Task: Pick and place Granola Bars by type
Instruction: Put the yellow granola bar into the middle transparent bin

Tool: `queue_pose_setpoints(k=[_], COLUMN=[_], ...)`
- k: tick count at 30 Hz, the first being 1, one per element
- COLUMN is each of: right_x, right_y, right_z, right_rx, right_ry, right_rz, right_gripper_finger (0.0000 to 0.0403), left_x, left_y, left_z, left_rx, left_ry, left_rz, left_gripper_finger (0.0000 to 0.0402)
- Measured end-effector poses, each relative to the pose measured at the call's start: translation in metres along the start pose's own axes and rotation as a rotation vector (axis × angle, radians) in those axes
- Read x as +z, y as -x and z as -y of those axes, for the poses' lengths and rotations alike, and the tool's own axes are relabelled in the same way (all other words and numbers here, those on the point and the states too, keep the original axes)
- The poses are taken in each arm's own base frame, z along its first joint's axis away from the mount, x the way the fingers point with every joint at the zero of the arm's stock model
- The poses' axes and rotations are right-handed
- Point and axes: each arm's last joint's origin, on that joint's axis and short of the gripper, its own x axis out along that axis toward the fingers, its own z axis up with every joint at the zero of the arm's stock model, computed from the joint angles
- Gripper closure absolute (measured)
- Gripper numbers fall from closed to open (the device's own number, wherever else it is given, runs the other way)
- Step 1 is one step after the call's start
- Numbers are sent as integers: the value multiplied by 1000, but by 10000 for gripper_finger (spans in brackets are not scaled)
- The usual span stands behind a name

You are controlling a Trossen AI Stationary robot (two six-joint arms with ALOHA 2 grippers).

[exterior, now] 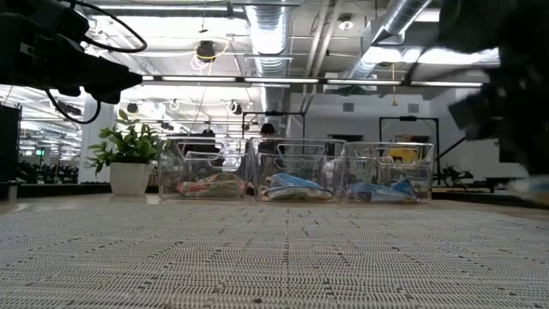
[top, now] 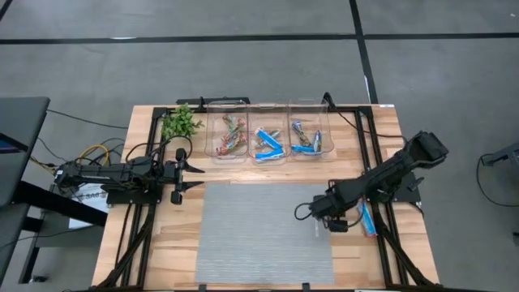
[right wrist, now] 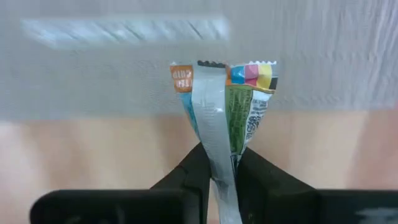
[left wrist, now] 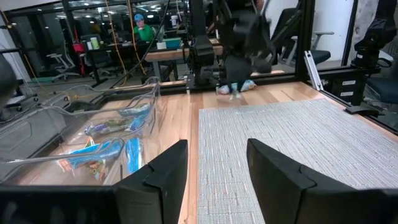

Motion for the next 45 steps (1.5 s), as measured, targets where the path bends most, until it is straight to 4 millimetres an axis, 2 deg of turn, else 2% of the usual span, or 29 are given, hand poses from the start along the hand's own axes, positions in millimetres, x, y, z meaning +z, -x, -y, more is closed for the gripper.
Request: queue_pose_setpoints(k=[6,15,20,25,30,34,39,45], right_x=[6,10,8,13,27,43,66,89], right_y=[54,148,181,187,179,172,163,147], right_z=[-1,15,22,27,37,53,88,147], right_rx=[216,526,583,578,536,466,318,163], right_ry=[-95,-108,-41,-41,-86,-122,-158,-300], right_rz=[333,1027,1330,1404,1386,1402,1462,1522], right_gripper_finger=[356,356,356,356,356,356,356,356], left_x=[0,0,0,0,0,0,0,0], left_y=[0,0,0,0,0,0,0,0], left_z=[0,0,0,0,0,0,0,0], left_rx=[0,0,0,0,0,0,0,0], left_ry=[0,0,0,0,0,0,0,0], left_rz=[0,0,0,0,0,0,0,0], left_gripper_finger=[242,242,242,242,242,242,242,242])
